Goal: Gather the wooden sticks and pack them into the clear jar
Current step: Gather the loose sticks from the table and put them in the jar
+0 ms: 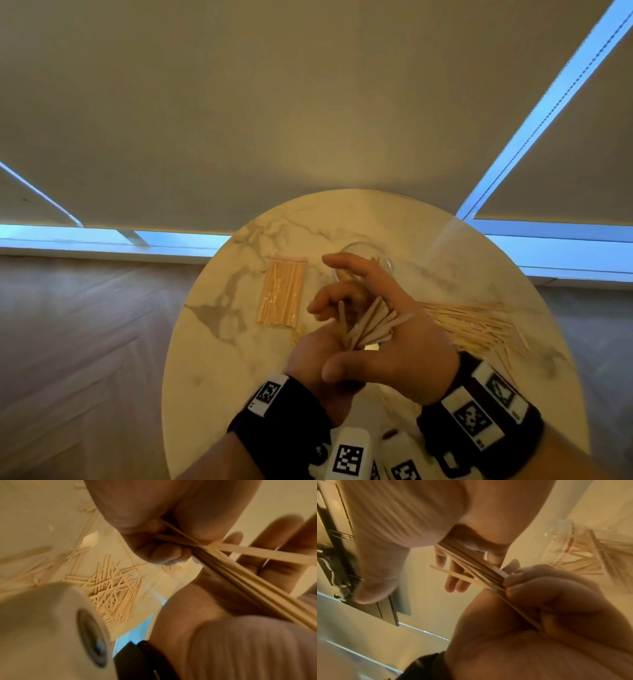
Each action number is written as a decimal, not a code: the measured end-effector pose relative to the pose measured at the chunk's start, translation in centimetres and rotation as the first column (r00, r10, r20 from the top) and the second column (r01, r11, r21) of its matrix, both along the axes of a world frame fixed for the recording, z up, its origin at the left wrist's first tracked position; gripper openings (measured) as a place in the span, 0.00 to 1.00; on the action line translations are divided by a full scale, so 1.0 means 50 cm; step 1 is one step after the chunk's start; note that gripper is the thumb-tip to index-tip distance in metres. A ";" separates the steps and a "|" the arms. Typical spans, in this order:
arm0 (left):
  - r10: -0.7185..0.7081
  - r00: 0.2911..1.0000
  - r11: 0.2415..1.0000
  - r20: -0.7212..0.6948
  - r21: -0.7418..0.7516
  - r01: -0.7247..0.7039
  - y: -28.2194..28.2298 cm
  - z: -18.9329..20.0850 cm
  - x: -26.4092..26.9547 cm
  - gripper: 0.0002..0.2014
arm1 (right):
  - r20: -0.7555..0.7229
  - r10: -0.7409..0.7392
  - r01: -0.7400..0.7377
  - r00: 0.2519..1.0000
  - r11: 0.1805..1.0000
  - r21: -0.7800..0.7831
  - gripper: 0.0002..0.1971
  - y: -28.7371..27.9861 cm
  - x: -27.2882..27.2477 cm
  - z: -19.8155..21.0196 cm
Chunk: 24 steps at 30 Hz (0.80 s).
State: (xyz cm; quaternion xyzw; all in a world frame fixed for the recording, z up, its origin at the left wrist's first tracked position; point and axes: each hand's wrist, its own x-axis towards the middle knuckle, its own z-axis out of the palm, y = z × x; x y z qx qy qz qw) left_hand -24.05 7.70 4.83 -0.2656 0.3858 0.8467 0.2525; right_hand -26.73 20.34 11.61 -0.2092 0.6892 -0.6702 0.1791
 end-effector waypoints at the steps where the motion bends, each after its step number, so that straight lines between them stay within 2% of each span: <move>1: 0.006 1.000 1.000 0.027 -0.011 -0.006 -0.001 -0.001 -0.003 0.17 | -0.016 -0.030 0.031 0.999 0.998 0.054 0.38 -0.003 0.003 -0.005; 2: 0.011 0.999 1.000 0.033 -0.016 -0.010 -0.002 -0.004 -0.004 0.12 | -0.061 -0.072 0.079 0.996 0.988 0.129 0.28 -0.009 0.003 -0.006; 4: -0.002 0.996 0.998 0.085 -0.055 0.007 -0.003 -0.004 -0.008 0.12 | -0.151 -0.148 0.181 0.977 0.956 0.232 0.06 -0.016 0.001 -0.004; 5: -0.008 0.995 0.997 0.102 -0.076 0.015 -0.004 -0.001 -0.011 0.12 | -0.182 -0.165 0.207 0.969 0.947 0.246 0.06 -0.017 -0.001 -0.005; 7: -0.033 0.994 0.996 0.102 -0.082 0.041 -0.007 0.014 -0.022 0.13 | -0.220 -0.182 0.240 0.958 0.931 0.275 0.15 -0.014 -0.012 -0.017; 10: -0.089 0.994 0.989 0.066 -0.116 0.096 -0.012 0.034 -0.044 0.14 | -0.206 -0.182 0.242 0.961 0.916 0.319 0.15 0.000 -0.029 -0.023; 12: -0.101 0.994 0.982 0.051 -0.156 0.108 -0.022 0.049 -0.064 0.12 | -0.189 -0.290 0.337 0.938 0.891 0.305 0.15 0.013 -0.045 -0.022; 13: -0.084 0.996 0.973 0.031 -0.213 0.089 -0.028 0.050 -0.074 0.11 | -0.212 -0.362 0.414 0.908 0.853 0.316 0.15 0.019 -0.054 -0.023; 14: -0.080 0.996 0.941 -0.029 -0.331 0.066 -0.037 0.041 -0.085 0.09 | -0.245 -0.438 0.500 0.865 0.800 0.332 0.15 0.025 -0.065 -0.023; 15: -0.122 0.986 0.860 -0.112 -0.509 0.049 -0.048 0.030 -0.098 0.07 | -0.275 -0.511 0.579 0.815 0.740 0.343 0.16 0.030 -0.077 -0.024; 16: -0.219 0.954 0.706 -0.205 -0.708 0.011 -0.060 0.018 -0.111 0.05 | -0.300 -0.573 0.647 0.763 0.681 0.344 0.16 0.035 -0.091 -0.026; 17: -0.347 0.904 0.515 -0.248 -0.857 -0.037 -0.069 0.011 -0.121 0.03 | -0.326 -0.620 0.700 0.714 0.630 0.336 0.16 0.039 -0.106 -0.031; 18: -0.469 0.848 0.340 -0.247 -0.937 -0.085 -0.074 0.005 -0.130 0.10 | -0.356 -0.640 0.732 0.681 0.593 0.335 0.17 0.042 -0.122 -0.038; 19: -0.562 0.791 0.241 -0.241 -0.963 -0.122 -0.077 -0.002 -0.137 0.19 | -0.383 -0.635 0.742 0.670 0.573 0.347 0.17 0.044 -0.138 -0.051; 21: -0.682 0.703 0.144 -0.201 -0.980 -0.140 -0.072 -0.014 -0.160 0.38 | -0.423 -0.578 0.716 0.698 0.560 0.416 0.19 0.037 -0.171 -0.087; 22: -0.719 0.673 0.129 -0.173 -0.985 -0.115 -0.066 -0.018 -0.168 0.46 | -0.437 -0.541 0.695 0.718 0.539 0.475 0.20 0.032 -0.180 -0.109; 24: -0.747 0.650 0.141 -0.140 -0.989 -0.050 -0.056 -0.027 -0.180 0.52 | -0.476 -0.483 0.677 0.735 0.494 0.545 0.21 0.025 -0.190 -0.160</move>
